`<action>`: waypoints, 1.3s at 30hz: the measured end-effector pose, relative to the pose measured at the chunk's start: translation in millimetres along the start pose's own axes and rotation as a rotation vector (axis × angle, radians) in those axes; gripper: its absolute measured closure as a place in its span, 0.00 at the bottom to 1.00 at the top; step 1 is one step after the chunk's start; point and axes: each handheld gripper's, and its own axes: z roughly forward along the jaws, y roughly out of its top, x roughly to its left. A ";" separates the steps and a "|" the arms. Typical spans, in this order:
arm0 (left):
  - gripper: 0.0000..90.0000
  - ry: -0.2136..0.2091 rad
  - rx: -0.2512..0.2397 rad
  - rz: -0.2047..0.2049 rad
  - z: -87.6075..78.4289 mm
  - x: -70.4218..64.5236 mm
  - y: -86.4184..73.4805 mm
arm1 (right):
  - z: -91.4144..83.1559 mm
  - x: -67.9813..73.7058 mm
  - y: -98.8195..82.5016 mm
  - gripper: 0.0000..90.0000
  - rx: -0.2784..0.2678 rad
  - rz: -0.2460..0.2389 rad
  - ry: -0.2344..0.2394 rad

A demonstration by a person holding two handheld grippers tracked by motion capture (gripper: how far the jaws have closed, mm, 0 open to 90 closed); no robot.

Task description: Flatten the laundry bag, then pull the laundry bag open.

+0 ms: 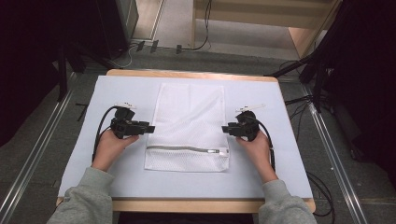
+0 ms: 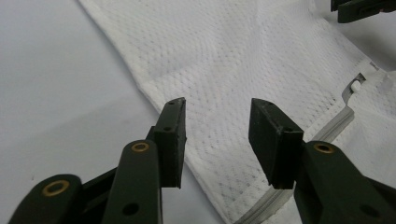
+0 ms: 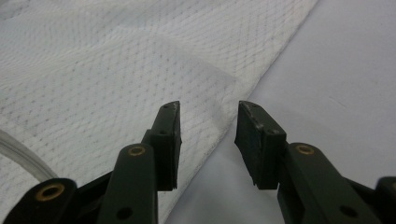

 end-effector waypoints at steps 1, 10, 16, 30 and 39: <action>0.62 -0.003 0.003 0.005 0.7 -2.0 0.4 | -1.4 1.2 -1.0 0.69 -0.006 -0.004 0.000; 0.52 -0.031 0.026 0.050 7.2 -17.5 4.2 | -21.6 14.3 -9.3 0.68 -0.039 -0.018 0.023; 0.49 -0.047 0.036 0.077 11.5 -27.0 6.9 | -28.1 20.5 -16.1 0.68 -0.043 -0.033 0.029; 0.43 -0.079 0.036 0.116 21.3 -45.2 13.1 | -32.0 29.2 -34.3 0.74 -0.013 -0.033 0.042; 0.43 -0.104 0.046 0.149 31.6 -61.1 17.4 | -27.0 42.4 -36.6 0.96 0.031 -0.033 0.081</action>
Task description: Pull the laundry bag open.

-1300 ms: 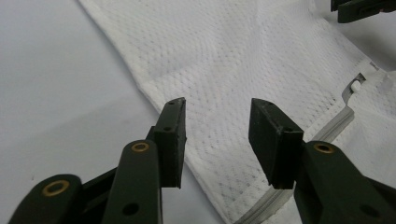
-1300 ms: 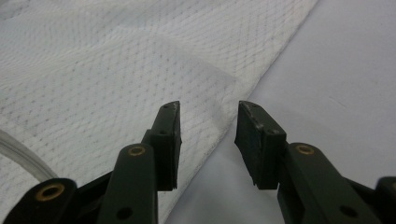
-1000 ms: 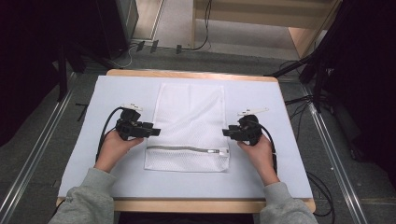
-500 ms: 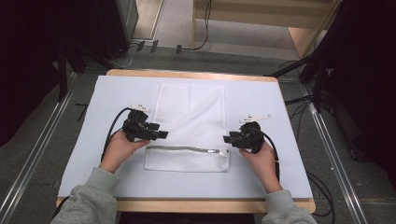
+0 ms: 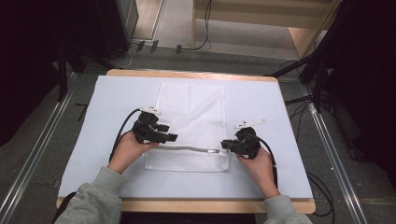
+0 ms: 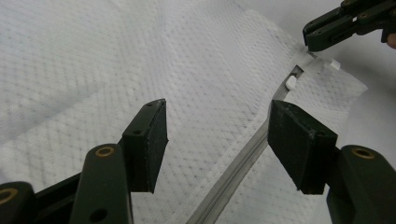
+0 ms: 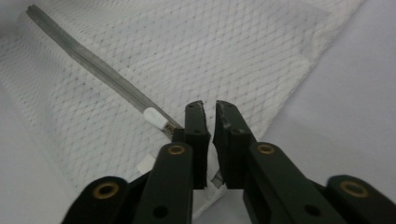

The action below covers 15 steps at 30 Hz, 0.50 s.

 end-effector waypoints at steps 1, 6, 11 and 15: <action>0.43 -0.004 0.002 0.007 1.8 -2.1 1.0 | 0.6 1.1 -0.3 0.98 0.003 -0.005 0.003; 0.44 -0.014 0.017 0.030 9.8 -10.1 4.5 | 2.7 3.5 -3.7 1.00 0.029 -0.008 0.009; 0.44 -0.032 0.030 0.051 19.3 -19.1 8.9 | 5.1 1.2 -8.3 1.00 0.040 -0.001 0.017; 0.45 -0.043 0.034 0.061 27.1 -24.8 12.8 | 7.1 2.8 -12.5 1.00 0.052 -0.006 0.007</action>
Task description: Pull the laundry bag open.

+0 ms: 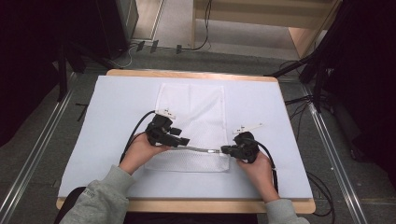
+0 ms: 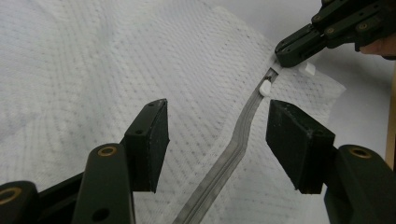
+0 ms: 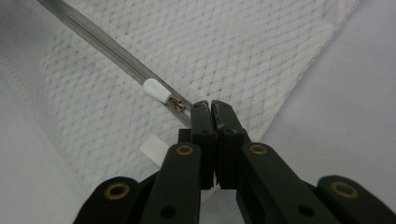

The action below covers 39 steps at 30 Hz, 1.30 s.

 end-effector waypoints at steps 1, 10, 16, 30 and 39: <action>0.45 -0.003 0.006 0.001 2.5 -1.2 1.3 | 0.7 0.5 -0.8 1.00 0.001 -0.002 -0.004; 0.53 -0.026 0.027 0.018 19.2 -13.8 7.8 | 3.0 5.0 -6.8 1.00 -0.026 -0.055 -0.020; 0.66 -0.061 0.026 0.011 30.0 -19.6 10.1 | 2.9 5.2 -9.1 1.00 -0.039 -0.056 -0.023; 0.89 -0.094 0.043 0.019 57.8 -29.8 11.9 | 3.0 6.0 -11.6 1.00 -0.056 -0.067 -0.029; 0.92 -0.113 0.066 -0.002 74.0 -30.8 9.9 | 3.0 6.3 -12.2 1.00 -0.059 -0.069 -0.032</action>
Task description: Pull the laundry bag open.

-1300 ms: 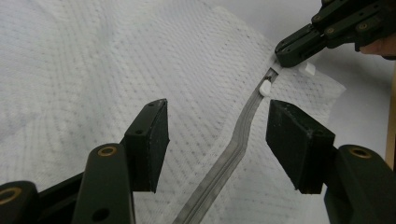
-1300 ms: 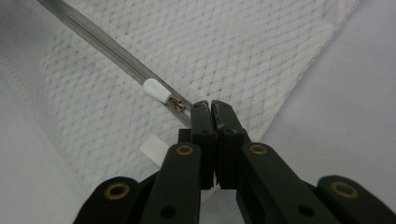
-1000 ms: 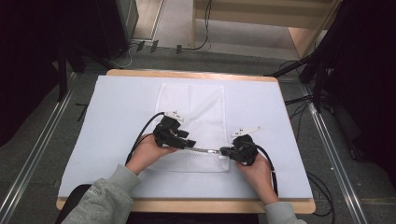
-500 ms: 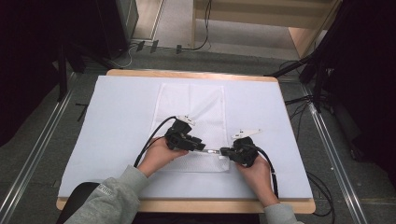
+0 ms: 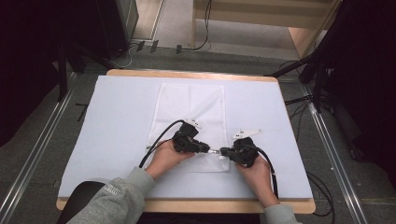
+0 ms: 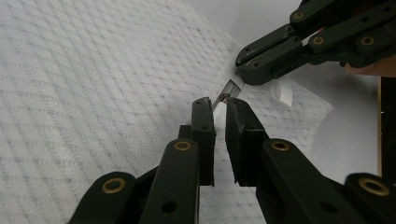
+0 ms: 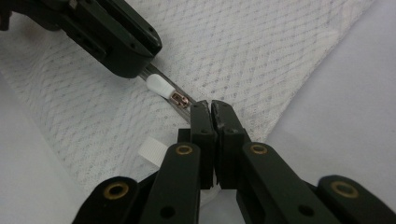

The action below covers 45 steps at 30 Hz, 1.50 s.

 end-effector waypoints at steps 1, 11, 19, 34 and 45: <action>0.92 -0.005 0.001 -0.005 2.2 -0.1 -0.4 | 0.0 -0.1 -0.1 1.00 -0.001 0.000 0.001; 0.92 -0.035 -0.015 -0.011 13.1 -1.4 -3.4 | -0.1 0.5 -0.5 1.00 -0.004 0.000 -0.002; 0.91 -0.033 -0.024 0.020 18.0 -5.1 -1.9 | 0.0 0.9 -0.5 1.00 -0.006 -0.003 -0.005; 0.98 -0.036 -0.007 -0.002 19.8 -4.0 2.7 | 0.2 2.6 -3.9 1.00 -0.028 -0.055 -0.019; 0.98 -0.074 0.041 -0.059 14.9 3.5 7.6 | 0.0 2.8 -6.4 1.00 -0.040 -0.083 -0.024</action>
